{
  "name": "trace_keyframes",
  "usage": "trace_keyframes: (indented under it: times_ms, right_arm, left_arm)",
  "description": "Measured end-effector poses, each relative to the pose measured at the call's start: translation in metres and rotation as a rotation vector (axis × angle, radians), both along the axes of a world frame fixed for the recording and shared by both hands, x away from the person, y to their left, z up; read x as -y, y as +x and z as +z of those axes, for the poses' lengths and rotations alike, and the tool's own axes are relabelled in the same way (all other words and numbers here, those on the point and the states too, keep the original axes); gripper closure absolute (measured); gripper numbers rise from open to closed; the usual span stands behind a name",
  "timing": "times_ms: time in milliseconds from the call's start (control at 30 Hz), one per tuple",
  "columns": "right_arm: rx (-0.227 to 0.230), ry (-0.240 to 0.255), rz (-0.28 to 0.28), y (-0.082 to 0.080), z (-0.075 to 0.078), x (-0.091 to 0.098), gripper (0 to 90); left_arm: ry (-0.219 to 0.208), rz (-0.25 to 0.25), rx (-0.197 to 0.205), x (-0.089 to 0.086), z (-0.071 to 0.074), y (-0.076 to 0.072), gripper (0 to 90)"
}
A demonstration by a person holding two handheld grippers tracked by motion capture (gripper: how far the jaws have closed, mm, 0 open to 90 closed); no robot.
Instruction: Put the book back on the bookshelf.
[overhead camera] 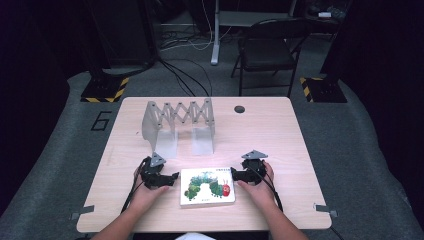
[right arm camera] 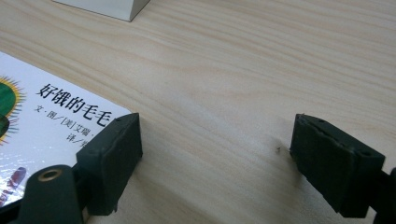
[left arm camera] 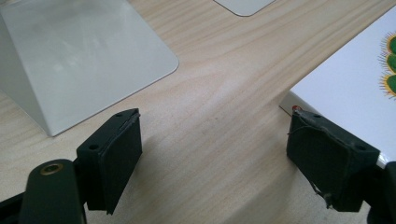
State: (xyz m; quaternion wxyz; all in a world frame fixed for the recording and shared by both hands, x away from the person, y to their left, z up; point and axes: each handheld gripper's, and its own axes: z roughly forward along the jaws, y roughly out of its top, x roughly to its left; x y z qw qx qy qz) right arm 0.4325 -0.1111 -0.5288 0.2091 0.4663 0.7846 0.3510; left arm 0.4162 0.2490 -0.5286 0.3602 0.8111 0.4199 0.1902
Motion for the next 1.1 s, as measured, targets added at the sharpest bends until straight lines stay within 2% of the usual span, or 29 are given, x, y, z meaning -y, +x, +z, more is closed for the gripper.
trace_keyframes:
  times_ms: [300,433,500,700,767,800,833,933,1000,1033,1067,1100]
  right_arm:
    - [0.012,0.003,0.006,-0.0012,0.0003,-0.0013,24.3]
    - [0.011,0.013,0.003,-0.0024,0.0007,-0.0026,27.0]
    - [0.014,0.014,0.005,-0.0023,0.0007,-0.0027,28.2]
    - [0.016,0.020,-0.001,-0.0022,0.0013,-0.0037,32.0]
    - [0.008,0.014,0.004,-0.0026,0.0026,-0.0040,34.8]
    - [0.003,0.000,0.028,-0.0026,0.0033,-0.0024,35.4]
    - [-0.001,0.010,0.018,-0.0029,0.0035,-0.0036,36.0]
    - [-0.004,-0.004,0.033,-0.0021,0.0050,-0.0030,38.7]
    - [-0.019,-0.003,0.033,-0.0024,0.0062,-0.0034,40.6]
    - [-0.032,0.020,0.022,-0.0022,0.0073,-0.0032,43.8]
    - [-0.032,0.020,0.022,-0.0022,0.0073,-0.0032,43.8]
    - [-0.059,0.040,0.014,-0.0022,0.0092,-0.0026,45.9]
  left_arm:
    - [-0.005,0.000,0.002,0.0004,-0.0003,0.0003,18.3]
    - [-0.006,0.015,0.011,0.0018,-0.0007,0.0004,18.8]
    - [-0.006,0.010,0.000,0.0013,0.0001,0.0003,19.4]
    - [-0.018,0.017,0.006,-0.0003,0.0006,0.0002,26.5]
    - [-0.025,0.026,0.008,0.0000,0.0007,0.0000,29.7]
    - [-0.027,0.026,0.007,-0.0002,0.0008,0.0002,30.1]
    - [-0.024,0.030,0.008,0.0000,0.0011,0.0001,30.4]
    - [-0.031,0.031,0.005,0.0009,0.0018,0.0001,34.2]
    - [-0.020,0.024,0.004,0.0009,0.0023,0.0001,35.5]
    - [-0.010,0.013,0.001,0.0010,0.0030,-0.0003,35.9]
    - [-0.010,0.013,0.001,0.0010,0.0030,-0.0003,36.8]
    - [-0.025,0.014,-0.006,0.0014,0.0036,-0.0004,38.6]
